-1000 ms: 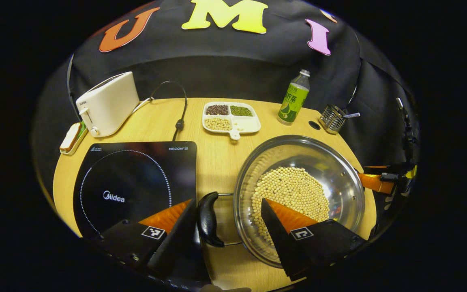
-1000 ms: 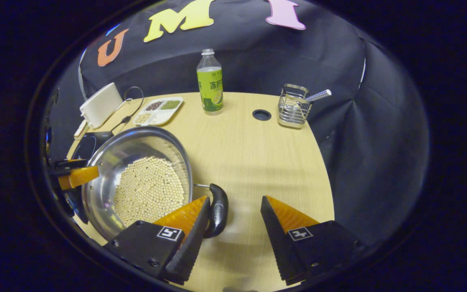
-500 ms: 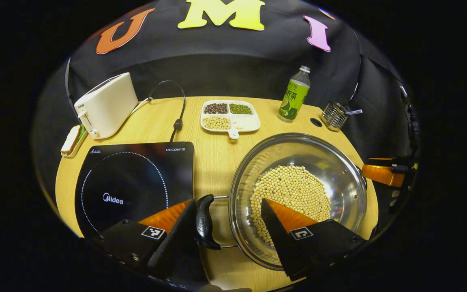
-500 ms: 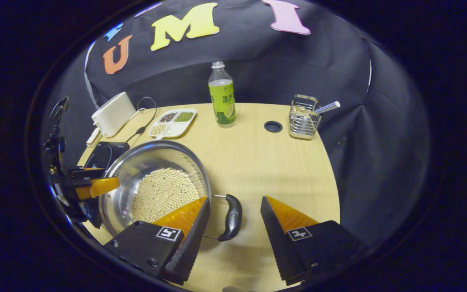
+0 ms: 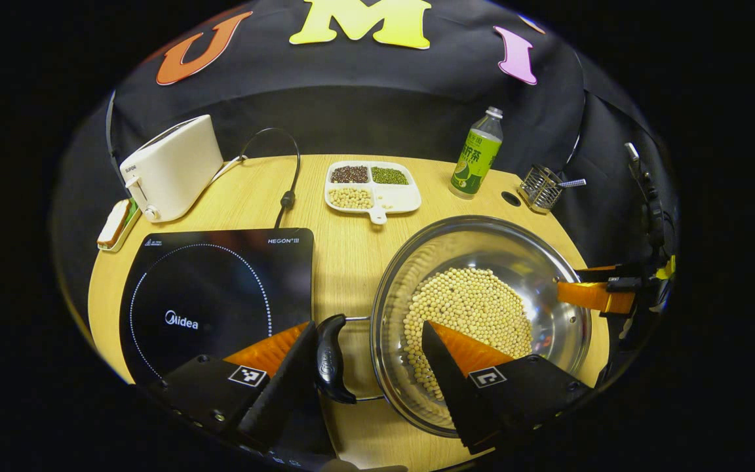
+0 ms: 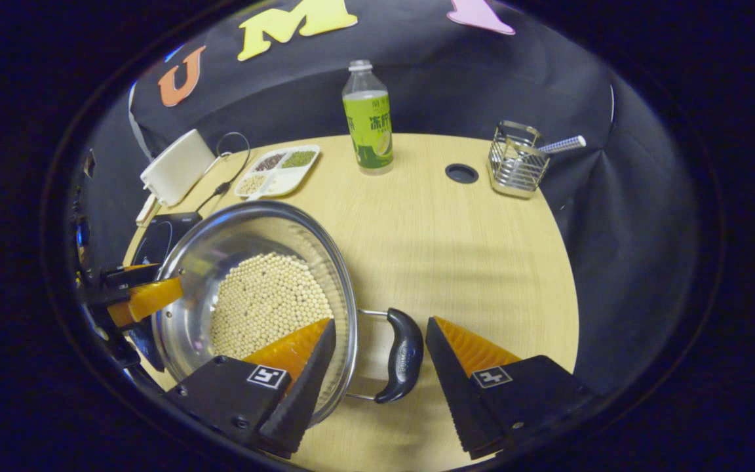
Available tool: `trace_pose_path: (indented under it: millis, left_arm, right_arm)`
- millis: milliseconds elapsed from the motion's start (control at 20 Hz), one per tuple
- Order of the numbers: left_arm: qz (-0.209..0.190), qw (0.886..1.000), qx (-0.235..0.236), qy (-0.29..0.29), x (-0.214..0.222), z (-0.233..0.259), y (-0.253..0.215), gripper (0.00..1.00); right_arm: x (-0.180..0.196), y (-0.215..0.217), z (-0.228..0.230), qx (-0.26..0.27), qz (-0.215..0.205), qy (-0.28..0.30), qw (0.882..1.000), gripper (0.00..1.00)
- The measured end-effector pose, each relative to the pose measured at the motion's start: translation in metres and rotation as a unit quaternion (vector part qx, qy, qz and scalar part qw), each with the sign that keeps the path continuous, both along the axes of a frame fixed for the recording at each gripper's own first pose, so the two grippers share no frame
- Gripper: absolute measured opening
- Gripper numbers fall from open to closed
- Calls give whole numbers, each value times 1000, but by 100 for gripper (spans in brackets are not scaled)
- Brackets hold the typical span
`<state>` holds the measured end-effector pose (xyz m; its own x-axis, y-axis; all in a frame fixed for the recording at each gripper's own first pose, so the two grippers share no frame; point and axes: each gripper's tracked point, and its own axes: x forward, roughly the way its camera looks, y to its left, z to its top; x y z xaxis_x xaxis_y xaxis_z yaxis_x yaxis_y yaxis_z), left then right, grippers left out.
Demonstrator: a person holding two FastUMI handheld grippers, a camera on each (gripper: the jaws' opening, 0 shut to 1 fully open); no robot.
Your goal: First push the handle of the pot to place it horizontally, then grasp the pot with both hands and set it on the induction cooktop.
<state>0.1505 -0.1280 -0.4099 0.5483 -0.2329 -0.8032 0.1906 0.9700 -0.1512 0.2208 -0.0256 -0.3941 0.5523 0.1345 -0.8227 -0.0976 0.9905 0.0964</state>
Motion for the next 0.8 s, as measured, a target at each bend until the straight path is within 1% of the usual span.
trace_pose_path:
  millis: [50, 100, 150, 200, 250, 300, 350, 400, 450, 500, 550, 600, 750, 800]
  left_arm:
    - [0, 1000, -1, 1, 1, 0, 0, 95]
    - [2, 1000, -3, 3, 0, 1, 1, 96]
    - [6, 1000, 3, 2, 1, 0, 3, 94]
    - [9, 1000, 8, 3, 2, -3, 5, 92]
    - [11, 1000, 13, 2, 2, -3, 6, 99]
    - [12, 1000, 21, 5, 2, -5, 7, 84]
    - [14, 999, 27, 10, 2, -5, 8, 93]
    - [16, 999, 29, 18, 1, -8, 7, 76]
    - [19, 999, 35, 25, -1, -7, 8, 72]
    - [23, 999, 40, 28, -1, -8, 10, 72]
    - [23, 999, 39, 30, -2, -8, 9, 77]
    - [23, 998, 42, 32, -2, -10, 6, 63]
    - [25, 997, 54, 43, -6, -12, 7, 63]
    - [27, 997, 53, 45, -5, -16, 6, 73]
  right_arm:
    - [-2, 1, -3, 3, -4, 8, 1000, 87]
    - [-5, 3, -8, 8, -6, 18, 1000, 81]
    - [-5, 0, -13, 4, -12, 26, 1000, 76]
    - [-6, -1, -14, 10, -19, 33, 999, 71]
    - [-6, 0, -17, 14, -22, 33, 999, 70]
    - [-7, -1, -15, 12, -19, 35, 999, 67]
    - [-9, -2, -14, 9, -19, 38, 999, 66]
    - [-8, -2, -14, 11, -21, 35, 999, 65]
    - [-10, -3, -14, 17, -25, 36, 999, 65]
    - [-11, -5, -14, 20, -29, 34, 999, 65]
    - [-14, -7, -14, 22, -28, 37, 999, 63]
    - [-14, -8, -16, 23, -25, 37, 999, 63]
    - [-14, -9, -15, 20, -22, 34, 999, 63]
    - [-13, -10, -15, 25, -24, 33, 999, 63]
